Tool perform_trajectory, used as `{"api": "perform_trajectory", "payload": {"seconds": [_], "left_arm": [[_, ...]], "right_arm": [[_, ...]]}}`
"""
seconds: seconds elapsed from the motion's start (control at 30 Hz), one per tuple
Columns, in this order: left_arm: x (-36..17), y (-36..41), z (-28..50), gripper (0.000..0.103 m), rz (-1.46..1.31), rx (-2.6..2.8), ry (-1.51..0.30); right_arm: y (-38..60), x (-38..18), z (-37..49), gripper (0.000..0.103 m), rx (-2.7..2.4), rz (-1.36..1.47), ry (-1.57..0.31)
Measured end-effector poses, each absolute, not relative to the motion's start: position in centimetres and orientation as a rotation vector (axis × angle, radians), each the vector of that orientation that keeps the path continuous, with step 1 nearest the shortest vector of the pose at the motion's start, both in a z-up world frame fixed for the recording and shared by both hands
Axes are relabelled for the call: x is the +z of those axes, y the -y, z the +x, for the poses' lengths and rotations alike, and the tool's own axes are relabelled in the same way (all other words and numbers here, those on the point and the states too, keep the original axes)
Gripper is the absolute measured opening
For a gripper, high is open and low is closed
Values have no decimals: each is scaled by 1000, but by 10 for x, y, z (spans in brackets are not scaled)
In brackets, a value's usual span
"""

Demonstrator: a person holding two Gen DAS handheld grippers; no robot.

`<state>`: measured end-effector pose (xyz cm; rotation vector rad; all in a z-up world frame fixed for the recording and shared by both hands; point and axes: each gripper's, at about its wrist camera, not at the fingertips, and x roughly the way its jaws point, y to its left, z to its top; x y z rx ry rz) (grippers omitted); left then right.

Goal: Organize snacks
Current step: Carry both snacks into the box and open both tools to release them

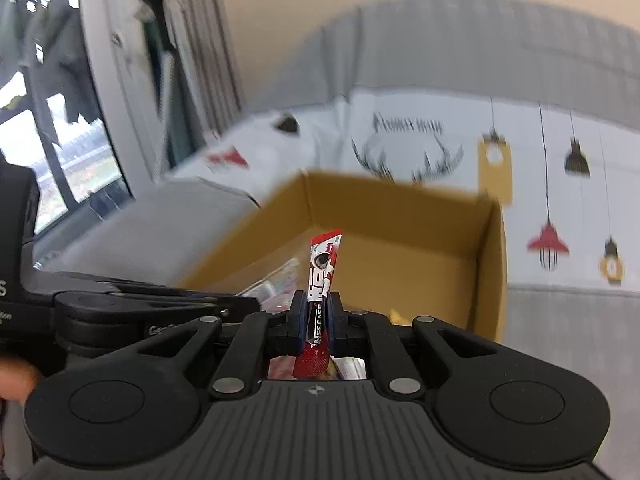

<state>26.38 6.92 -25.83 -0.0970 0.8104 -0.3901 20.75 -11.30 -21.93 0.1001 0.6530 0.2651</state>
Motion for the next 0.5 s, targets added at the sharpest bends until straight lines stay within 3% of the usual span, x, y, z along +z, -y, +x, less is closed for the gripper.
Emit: {"api": "perform_trajectory", "payload": {"seconds": [0.13, 0.17, 0.27, 0.33, 0.4, 0.5], "left_arm": [[-271, -73, 272, 9, -112, -371, -837], [-272, -72, 274, 12, -118, -363, -844], [-262, -72, 269, 41, -117, -357, -846], [-245, -73, 257, 68, -114, -337, -819], [-220, -73, 240, 88, -125, -335, -777], [-182, -66, 210, 95, -95, -340, -719]], "right_arm": [[111, -243, 219, 12, 281, 104, -746], [111, -247, 218, 17, 270, 105, -752], [113, -251, 213, 47, 215, 96, -741], [114, -250, 208, 48, 202, 90, -755], [115, -246, 205, 48, 186, 99, -766], [115, -227, 188, 49, 188, 134, -768]]}}
